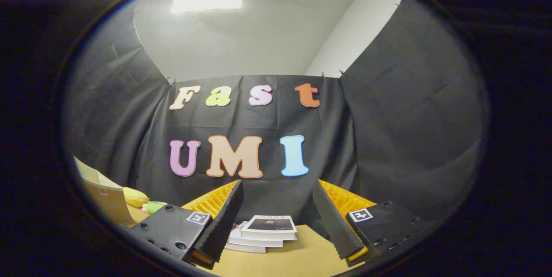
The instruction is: Open the storage box then place both shoes into the box .Put the left shoe in first, then the right shoe, with the right side of both shoes facing outward in a uniform manner.
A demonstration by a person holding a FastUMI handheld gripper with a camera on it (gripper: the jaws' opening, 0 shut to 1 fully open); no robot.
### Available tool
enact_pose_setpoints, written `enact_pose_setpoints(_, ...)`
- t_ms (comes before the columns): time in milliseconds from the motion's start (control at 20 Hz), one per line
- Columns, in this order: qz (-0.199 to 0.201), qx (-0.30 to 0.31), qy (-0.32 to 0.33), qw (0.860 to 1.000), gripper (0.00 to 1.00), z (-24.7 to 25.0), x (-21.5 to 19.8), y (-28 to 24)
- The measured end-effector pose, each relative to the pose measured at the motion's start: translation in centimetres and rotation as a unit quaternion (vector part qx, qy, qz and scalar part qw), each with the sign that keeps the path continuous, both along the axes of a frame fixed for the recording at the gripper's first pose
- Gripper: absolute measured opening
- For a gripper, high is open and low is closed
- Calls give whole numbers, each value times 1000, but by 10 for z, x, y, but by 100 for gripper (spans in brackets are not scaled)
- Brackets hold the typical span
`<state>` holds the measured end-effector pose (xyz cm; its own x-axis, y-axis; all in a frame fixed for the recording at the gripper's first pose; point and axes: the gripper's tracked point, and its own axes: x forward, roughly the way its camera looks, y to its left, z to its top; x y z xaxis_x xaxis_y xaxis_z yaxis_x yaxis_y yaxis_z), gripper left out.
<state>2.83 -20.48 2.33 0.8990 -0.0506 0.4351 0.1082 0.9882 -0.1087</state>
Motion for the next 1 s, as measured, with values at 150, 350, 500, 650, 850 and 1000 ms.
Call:
enact_pose_setpoints(150, 6, 35, -11, 999, 100, -3, 2, -27)
enact_pose_setpoints(350, 12, 88, -9, 996, 100, -26, 11, -45)
enact_pose_setpoints(500, 14, 101, -2, 995, 100, -42, 21, -45)
enact_pose_setpoints(650, 25, 91, -3, 996, 100, -45, 27, -34)
enact_pose_setpoints(850, 27, 67, 14, 997, 100, -66, 36, -26)
enact_pose_setpoints(1000, 36, 91, 29, 995, 100, -75, 38, -22)
